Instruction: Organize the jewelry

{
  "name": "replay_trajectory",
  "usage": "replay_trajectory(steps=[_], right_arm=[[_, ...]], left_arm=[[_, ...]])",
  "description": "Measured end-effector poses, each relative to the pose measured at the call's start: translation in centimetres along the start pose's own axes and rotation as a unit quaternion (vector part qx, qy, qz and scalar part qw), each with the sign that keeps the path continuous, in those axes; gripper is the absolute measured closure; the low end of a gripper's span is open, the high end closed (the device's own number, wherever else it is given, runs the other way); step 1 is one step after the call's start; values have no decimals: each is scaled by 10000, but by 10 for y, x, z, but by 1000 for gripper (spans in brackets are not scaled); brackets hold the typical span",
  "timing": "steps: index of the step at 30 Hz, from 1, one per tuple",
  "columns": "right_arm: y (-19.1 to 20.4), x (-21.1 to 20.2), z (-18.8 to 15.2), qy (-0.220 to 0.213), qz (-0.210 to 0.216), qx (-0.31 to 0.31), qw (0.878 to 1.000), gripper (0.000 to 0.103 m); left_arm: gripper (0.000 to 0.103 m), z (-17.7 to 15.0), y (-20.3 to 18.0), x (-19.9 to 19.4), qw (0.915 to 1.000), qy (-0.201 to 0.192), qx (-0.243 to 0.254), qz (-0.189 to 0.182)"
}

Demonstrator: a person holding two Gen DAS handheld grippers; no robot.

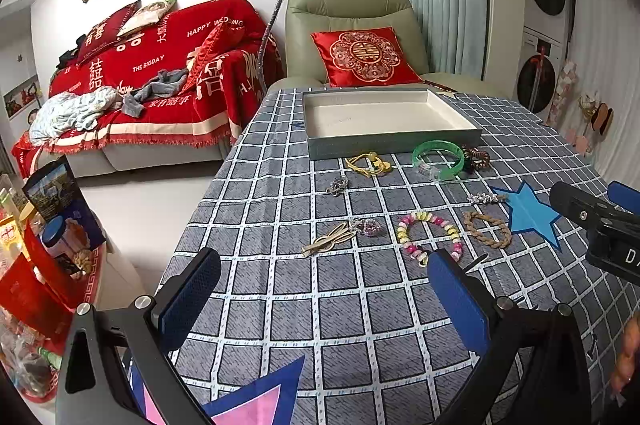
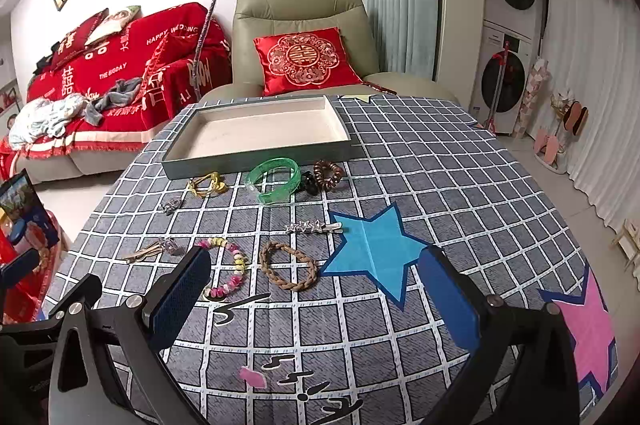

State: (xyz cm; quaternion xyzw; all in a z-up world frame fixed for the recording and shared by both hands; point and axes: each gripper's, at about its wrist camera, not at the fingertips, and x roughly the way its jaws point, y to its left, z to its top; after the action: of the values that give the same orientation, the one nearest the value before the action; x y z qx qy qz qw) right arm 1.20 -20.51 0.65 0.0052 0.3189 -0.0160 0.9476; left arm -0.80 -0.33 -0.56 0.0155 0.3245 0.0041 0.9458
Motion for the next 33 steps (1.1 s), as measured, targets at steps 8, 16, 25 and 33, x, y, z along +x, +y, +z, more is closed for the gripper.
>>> replay_trajectory(steps=[8,16,25,33], right_arm=[[1,2,-1,-10,18,3,10000,0],[1,2,-1,-12,19,5,10000,0],[4,1,-3,-33,42,-18,10000,0],[5,0,-3,-40,53,-18,10000,0]], left_arm=[[0,-1,0,0,10000,18,-8,3],[0,-3,0,2,10000,53,-24,-5],[0,-4,0,1,10000,27,-2,-25],[0,-3,0,0,10000,34,-24,-18]])
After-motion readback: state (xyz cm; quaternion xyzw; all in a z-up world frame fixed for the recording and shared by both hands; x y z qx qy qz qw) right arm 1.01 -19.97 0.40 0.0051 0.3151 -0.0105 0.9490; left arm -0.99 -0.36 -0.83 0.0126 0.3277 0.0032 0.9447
